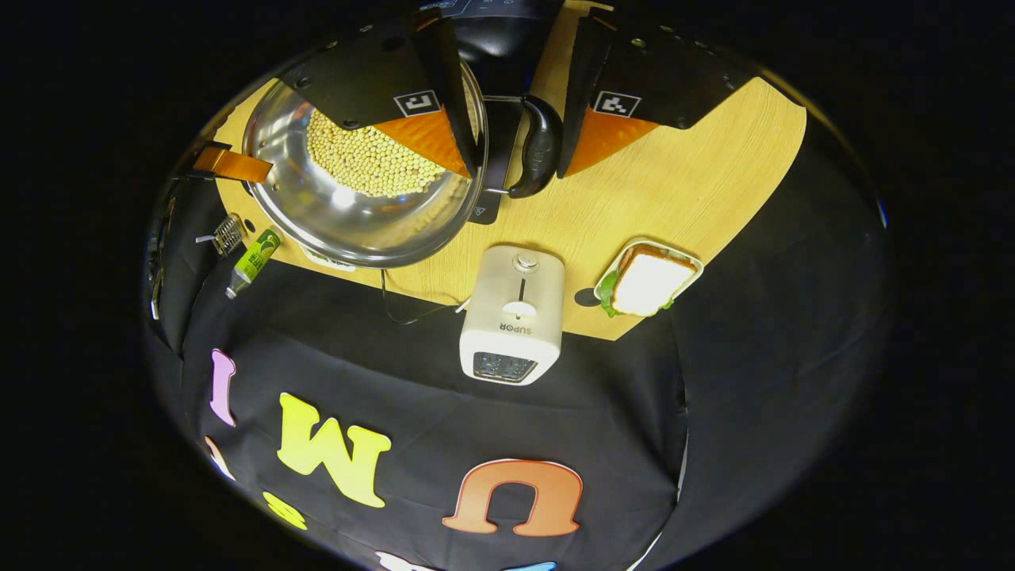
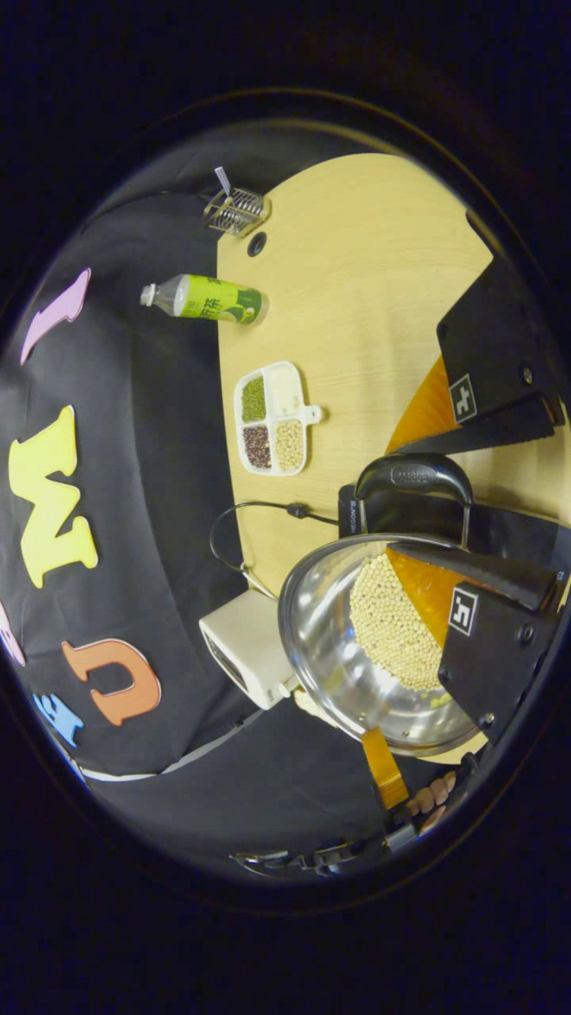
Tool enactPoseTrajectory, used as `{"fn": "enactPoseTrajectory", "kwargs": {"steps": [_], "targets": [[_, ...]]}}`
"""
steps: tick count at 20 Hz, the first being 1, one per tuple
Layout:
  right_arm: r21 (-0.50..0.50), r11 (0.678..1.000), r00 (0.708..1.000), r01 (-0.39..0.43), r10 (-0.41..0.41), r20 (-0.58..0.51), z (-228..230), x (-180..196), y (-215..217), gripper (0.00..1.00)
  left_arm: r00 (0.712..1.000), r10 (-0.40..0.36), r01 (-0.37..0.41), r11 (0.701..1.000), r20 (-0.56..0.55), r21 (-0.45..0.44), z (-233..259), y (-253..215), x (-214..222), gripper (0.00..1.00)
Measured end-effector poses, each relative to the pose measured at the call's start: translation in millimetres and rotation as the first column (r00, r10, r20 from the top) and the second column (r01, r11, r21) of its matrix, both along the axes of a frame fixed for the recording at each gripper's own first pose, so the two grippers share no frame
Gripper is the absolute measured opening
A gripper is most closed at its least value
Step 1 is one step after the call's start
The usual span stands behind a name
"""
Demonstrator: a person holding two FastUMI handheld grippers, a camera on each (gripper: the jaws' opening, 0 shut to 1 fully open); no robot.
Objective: First push the handle of the pot to place it horizontally, then grasp the pot with both hands and set it on the induction cooktop.
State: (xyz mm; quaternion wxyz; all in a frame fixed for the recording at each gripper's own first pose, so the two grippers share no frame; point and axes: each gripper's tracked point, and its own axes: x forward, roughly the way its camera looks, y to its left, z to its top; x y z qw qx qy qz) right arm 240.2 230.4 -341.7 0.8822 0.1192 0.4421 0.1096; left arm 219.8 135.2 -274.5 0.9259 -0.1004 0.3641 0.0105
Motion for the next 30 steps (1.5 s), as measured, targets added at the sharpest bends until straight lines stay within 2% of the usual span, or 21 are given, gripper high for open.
{"fn": "enactPoseTrajectory", "kwargs": {"steps": [5,12,15,16,17,18,19,20,21,27,30], "targets": [[0.033,0.999,0.999,0.018,-0.019,0.035,-4,1,3,0.60,1.000,-0.005,0.005,1.000,0.014,0.002,-2,3,1,0.55],[0.059,0.997,0.993,0.040,-0.046,0.108,-3,5,4,0.62,0.996,0.009,-0.009,1.000,0.093,0.001,1,4,0,0.57],[0.052,0.997,0.991,0.055,-0.061,0.122,-1,6,3,0.60,0.994,0.058,-0.056,0.998,0.088,-0.025,7,7,-2,0.59],[0.041,0.998,0.988,0.056,-0.062,0.141,3,8,1,0.60,0.993,0.069,-0.067,0.997,0.099,-0.024,13,8,-3,0.50],[0.042,0.997,0.983,0.057,-0.064,0.174,10,10,0,0.63,0.990,0.076,-0.075,0.997,0.123,-0.013,21,11,-4,0.62],[0.055,0.997,0.975,0.056,-0.066,0.211,20,12,0,0.63,0.989,0.074,-0.072,0.997,0.132,-0.015,28,9,-5,0.47],[0.057,0.997,0.968,0.052,-0.064,0.243,29,12,-2,0.70,0.988,0.067,-0.064,0.998,0.138,-0.025,34,5,-10,0.70],[0.055,0.997,0.962,0.052,-0.065,0.266,38,8,-5,0.81,0.987,0.069,-0.067,0.998,0.147,-0.015,38,4,-14,0.68],[0.056,0.997,0.957,0.056,-0.069,0.280,46,2,-9,0.94,0.984,0.073,-0.075,0.997,0.161,0.007,46,6,-18,0.90],[0.020,0.998,0.928,0.067,-0.070,0.365,90,-43,-39,0.94,0.969,0.061,-0.075,0.996,0.240,0.052,88,-10,-46,0.96],[0.003,0.996,0.904,0.087,-0.080,0.420,115,-66,-64,0.94,0.955,0.041,-0.066,0.995,0.293,0.077,114,-21,-55,0.96]]}}
